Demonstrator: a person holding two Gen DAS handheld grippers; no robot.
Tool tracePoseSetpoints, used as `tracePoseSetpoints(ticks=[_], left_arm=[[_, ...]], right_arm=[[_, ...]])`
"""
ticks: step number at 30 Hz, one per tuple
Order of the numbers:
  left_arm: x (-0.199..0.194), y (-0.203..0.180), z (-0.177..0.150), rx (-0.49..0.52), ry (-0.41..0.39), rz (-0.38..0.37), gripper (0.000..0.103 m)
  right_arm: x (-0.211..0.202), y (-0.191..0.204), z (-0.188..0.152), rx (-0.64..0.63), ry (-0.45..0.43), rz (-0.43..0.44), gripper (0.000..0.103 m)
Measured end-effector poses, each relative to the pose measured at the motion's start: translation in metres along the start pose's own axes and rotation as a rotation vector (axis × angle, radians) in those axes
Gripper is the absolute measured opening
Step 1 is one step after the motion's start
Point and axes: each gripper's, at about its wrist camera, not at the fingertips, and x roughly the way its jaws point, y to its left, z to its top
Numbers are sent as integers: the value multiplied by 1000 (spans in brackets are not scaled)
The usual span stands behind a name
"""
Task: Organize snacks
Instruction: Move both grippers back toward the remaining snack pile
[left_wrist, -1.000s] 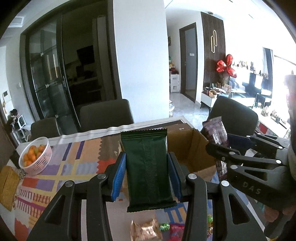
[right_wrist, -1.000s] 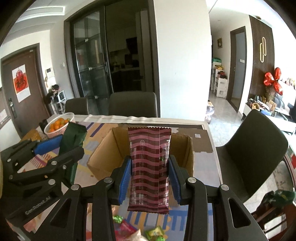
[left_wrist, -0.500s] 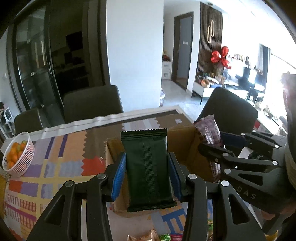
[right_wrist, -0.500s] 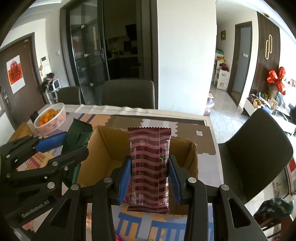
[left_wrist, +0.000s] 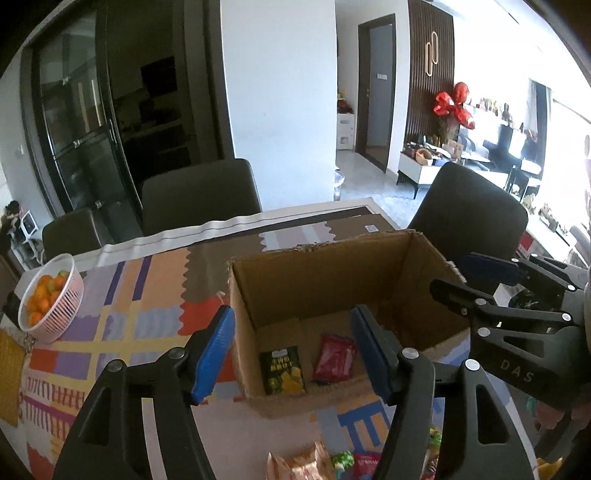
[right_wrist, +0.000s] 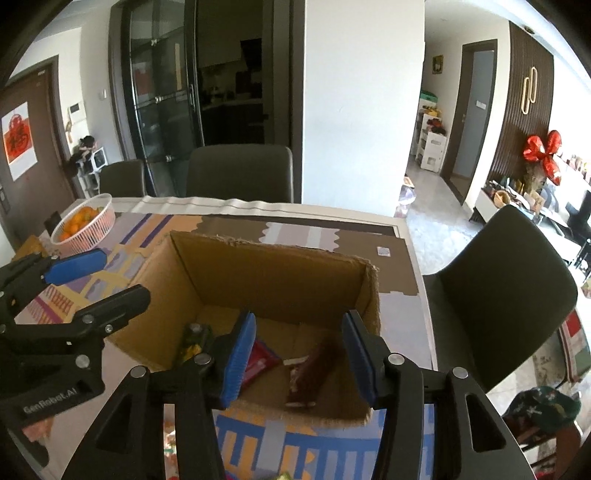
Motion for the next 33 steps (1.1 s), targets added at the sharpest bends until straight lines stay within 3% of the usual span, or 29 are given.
tracePoseSetpoints(ticks=[10, 18, 33], left_arm=[[-54, -10, -25, 8, -48, -21, 68], [-84, -18, -48, 1, -64, -35, 69], [-111, -39, -103, 30, -43, -43, 71]], right_arm=[[-53, 9, -24, -5, -84, 35, 50], [-89, 16, -50, -22, -140, 6, 50], [-112, 15, -102, 40, -111, 31, 50]])
